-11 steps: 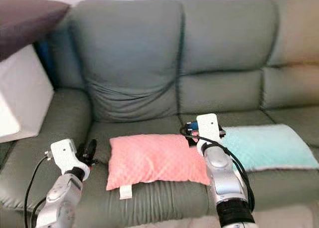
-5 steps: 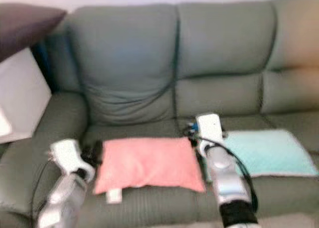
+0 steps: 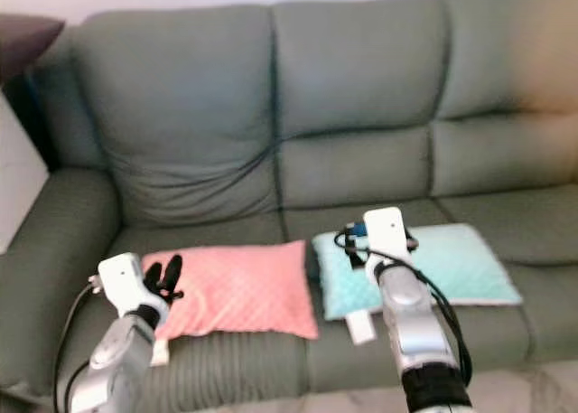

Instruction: Move the pillow to the sofa

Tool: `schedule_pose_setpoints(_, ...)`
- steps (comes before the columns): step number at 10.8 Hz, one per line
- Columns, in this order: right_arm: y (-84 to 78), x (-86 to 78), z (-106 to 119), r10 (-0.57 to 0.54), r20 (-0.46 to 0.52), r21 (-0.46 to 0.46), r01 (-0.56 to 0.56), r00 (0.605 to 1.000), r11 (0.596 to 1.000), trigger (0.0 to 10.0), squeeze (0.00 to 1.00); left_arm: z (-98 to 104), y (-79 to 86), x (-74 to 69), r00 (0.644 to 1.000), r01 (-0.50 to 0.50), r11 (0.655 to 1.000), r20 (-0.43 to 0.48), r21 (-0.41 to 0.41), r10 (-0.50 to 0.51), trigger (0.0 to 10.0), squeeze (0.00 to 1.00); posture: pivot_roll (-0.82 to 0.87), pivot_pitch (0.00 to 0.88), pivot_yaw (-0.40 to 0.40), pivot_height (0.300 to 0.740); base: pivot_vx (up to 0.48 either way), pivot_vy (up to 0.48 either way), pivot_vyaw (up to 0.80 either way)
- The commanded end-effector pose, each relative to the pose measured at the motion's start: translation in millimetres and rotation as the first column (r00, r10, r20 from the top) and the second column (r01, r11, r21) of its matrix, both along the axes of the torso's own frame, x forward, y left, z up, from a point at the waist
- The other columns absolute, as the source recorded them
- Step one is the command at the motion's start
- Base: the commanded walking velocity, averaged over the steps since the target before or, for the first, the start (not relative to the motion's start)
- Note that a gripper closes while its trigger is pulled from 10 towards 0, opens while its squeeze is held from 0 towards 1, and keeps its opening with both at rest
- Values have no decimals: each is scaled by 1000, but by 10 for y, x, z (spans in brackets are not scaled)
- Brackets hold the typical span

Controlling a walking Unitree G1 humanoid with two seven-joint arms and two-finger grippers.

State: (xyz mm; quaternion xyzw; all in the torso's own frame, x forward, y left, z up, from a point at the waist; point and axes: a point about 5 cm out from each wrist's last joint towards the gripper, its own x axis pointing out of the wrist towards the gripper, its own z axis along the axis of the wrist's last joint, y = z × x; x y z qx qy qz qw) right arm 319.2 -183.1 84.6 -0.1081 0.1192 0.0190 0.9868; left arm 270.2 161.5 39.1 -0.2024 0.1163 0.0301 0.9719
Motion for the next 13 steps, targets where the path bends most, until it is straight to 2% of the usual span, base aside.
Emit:
schedule_pose_setpoints(1, 91, 33, 38, 27, 9, 17, -27, 1000, 999, 10000, 0, -7, 108, -3, 999, -33, 999, -10, 15, 34, 10000, 0, -276, 0, 35, 740, 0, 0, 0)
schedule_pose_setpoints(3, 119, 51, 33, 42, 0, 36, -42, 999, 998, 10000, 0, -12, 160, -2, 999, -50, 998, -14, 23, 50, 10000, 0, -272, 2, 36, 740, 0, 0, 0)
schedule_pose_setpoints(5, 127, 91, -23, 41, -59, 77, -36, 997, 996, 10000, 0, -43, 208, 45, 998, -55, 996, -40, 64, 58, 10000, 0, -267, 9, 40, 740, 0, 0, 0)
schedule_pose_setpoints(6, 75, 155, -67, -9, -103, 115, 21, 995, 993, 10000, 0, -107, 228, 97, 997, -37, 996, -69, 78, 42, 10000, 0, -259, 20, 43, 740, 0, 0, 0)
schedule_pose_setpoints(8, 87, 190, -150, -26, -154, 143, 48, 988, 989, 10000, 0, -246, 287, 79, 990, 1, 993, -142, 120, 16, 10000, 0, -252, 58, 59, 740, 0, 0, 0)
schedule_pose_setpoints(10, 151, 106, -329, -2, -216, 173, 40, 976, 984, 10000, 0, -404, 383, -60, 979, 36, 986, -204, 165, -2, 10000, 0, -235, 111, 82, 740, 0, 0, 0)
schedule_pose_setpoints(13, 282, -113, -639, 46, -301, 188, 12, 953, 982, 10000, 0, -622, 551, -329, 955, 92, 973, -296, 212, -25, 10000, 0, -193, 191, 106, 740, 0, 0, 0)
